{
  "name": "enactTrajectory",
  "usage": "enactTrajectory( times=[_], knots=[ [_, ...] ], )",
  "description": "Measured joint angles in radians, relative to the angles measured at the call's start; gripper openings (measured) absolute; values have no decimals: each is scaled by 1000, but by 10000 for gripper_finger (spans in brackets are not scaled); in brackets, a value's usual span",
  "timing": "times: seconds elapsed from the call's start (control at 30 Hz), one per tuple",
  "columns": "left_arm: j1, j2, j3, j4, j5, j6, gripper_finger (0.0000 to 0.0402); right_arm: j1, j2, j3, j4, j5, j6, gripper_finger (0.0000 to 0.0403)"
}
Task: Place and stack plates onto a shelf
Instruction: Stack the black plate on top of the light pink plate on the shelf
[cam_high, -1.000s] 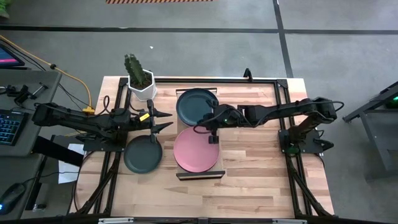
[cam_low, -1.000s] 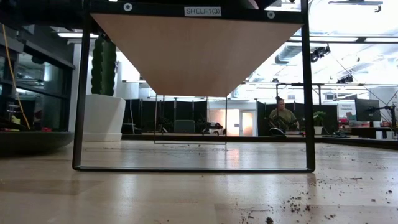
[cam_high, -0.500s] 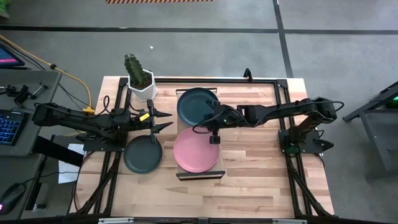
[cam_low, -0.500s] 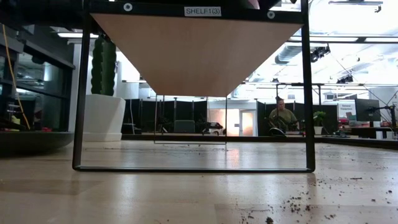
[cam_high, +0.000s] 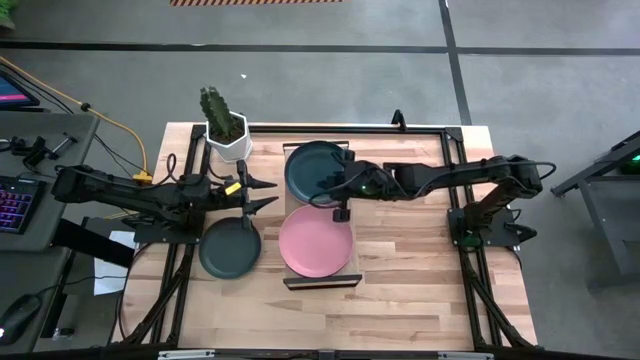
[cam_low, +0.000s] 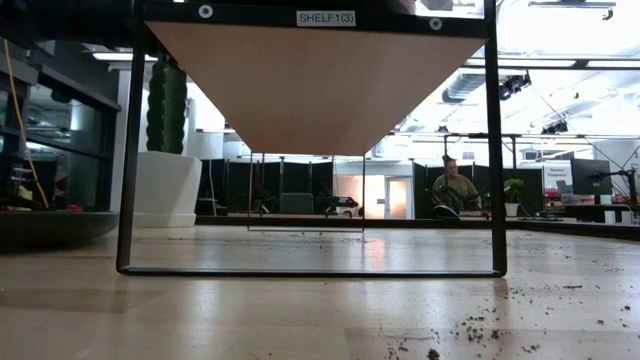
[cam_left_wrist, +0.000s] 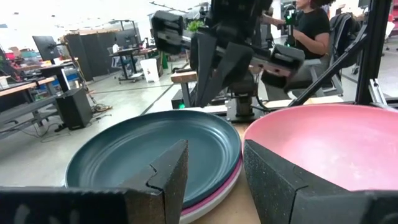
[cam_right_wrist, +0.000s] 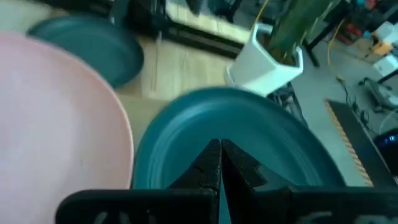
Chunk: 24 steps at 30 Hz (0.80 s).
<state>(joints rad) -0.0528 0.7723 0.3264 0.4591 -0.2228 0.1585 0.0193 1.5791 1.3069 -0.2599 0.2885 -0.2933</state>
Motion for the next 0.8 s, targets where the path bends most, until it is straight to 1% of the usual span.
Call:
enactTrajectory(
  times=[0.13,0.27,0.37,0.47,0.57,0.67,0.73,0.8],
  knots=[
    [0,0,0,-21,0,0,143,0,0,17,-112,36,11,0],
    [0,0,0,-30,4,-20,143,0,-25,-3,-230,68,76,0],
    [0,0,0,-33,4,-26,143,0,-101,-74,-221,80,120,0],
    [0,0,0,-38,4,-26,143,12,-214,-179,-172,128,163,0],
    [0,0,0,-37,4,-26,143,35,-356,-321,-54,184,193,0],
    [0,0,0,-30,4,-23,143,54,-493,-496,165,184,188,0],
    [0,0,0,-14,4,-15,143,56,-567,-613,361,135,149,0],
    [0,0,0,-6,4,-16,143,52,-614,-720,572,59,99,0]
  ],
)
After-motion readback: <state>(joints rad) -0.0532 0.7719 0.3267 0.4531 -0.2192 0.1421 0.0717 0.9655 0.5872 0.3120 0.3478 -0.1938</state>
